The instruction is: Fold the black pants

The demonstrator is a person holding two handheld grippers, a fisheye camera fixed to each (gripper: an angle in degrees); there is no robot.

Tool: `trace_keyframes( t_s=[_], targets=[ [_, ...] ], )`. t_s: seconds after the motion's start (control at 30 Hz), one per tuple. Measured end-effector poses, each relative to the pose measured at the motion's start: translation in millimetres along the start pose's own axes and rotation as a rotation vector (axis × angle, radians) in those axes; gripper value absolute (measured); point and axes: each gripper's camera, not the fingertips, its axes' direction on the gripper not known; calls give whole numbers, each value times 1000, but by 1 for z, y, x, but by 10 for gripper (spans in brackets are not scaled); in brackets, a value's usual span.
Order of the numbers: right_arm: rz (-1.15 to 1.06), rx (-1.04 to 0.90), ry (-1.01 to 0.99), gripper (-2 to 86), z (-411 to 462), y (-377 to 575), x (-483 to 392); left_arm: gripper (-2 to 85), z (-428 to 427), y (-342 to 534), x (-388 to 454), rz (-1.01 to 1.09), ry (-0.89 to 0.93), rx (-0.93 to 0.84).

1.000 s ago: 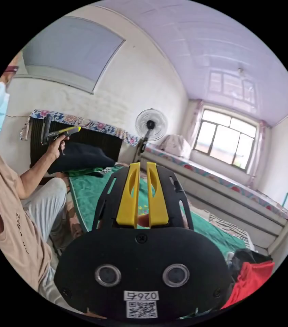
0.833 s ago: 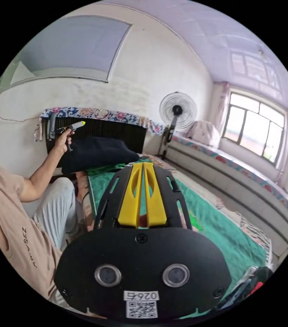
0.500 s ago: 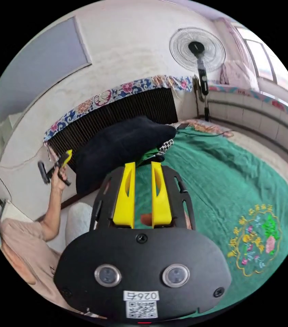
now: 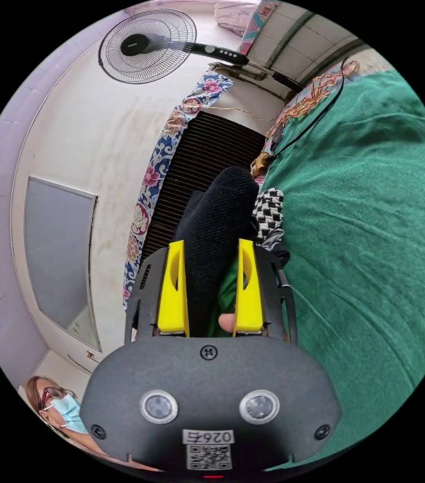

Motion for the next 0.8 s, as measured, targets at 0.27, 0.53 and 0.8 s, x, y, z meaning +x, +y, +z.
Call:
trace_keyframes(
  t_s=[0.27,0.53,0.8],
  targets=[
    [-9,-55,16,148,-24,-36,-34,233,52,97,-38,-1,238,-184],
    [-180,-86,153,138,-79,-35,-121,107,83,146,-9,82,168,-302],
    [-106,-54,265,80,-110,-2,-166,79,112,173,-3,68,154,-328]
  ],
)
